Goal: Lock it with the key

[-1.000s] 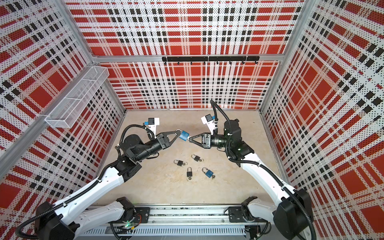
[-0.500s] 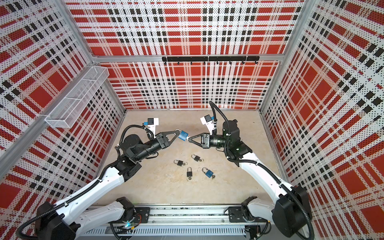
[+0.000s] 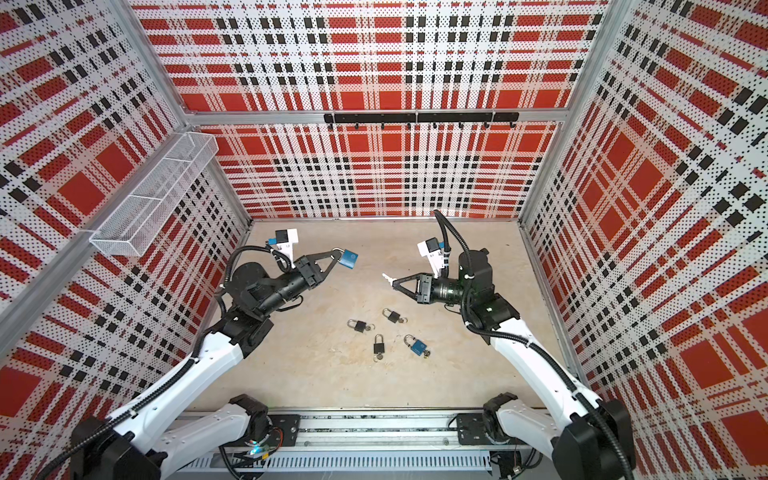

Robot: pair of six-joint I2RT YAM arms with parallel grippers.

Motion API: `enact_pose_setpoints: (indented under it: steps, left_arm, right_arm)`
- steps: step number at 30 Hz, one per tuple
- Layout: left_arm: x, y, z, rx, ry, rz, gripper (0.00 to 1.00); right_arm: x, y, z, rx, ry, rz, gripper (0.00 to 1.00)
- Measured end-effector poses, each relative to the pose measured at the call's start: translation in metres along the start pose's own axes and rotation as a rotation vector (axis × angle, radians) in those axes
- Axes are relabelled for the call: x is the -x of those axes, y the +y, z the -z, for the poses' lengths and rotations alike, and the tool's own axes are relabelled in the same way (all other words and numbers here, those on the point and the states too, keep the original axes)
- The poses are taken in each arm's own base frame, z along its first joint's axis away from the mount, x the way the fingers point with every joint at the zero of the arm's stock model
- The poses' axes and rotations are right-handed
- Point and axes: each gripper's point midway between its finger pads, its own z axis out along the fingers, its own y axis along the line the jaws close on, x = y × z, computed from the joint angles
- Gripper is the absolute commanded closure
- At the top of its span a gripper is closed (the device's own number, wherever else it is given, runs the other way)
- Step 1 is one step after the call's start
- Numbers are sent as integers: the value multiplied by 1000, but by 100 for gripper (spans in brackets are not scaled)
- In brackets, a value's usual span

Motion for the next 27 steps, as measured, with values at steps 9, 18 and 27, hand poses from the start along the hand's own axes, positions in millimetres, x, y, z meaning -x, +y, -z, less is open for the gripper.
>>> enact_pose_setpoints:
  steps: [9, 18, 27]
  left_arm:
    - [-84, 57, -63, 165, 299, 22, 100]
    - [-151, 86, -129, 259, 513, -41, 100]
    - [-216, 143, -174, 383, 668, -41, 100]
  right_arm:
    - [-6, -71, 43, -303, -104, -78, 100]
    - [-19, -130, 78, -551, -127, -160, 100]
    - [-31, -154, 95, -688, -110, -162, 100]
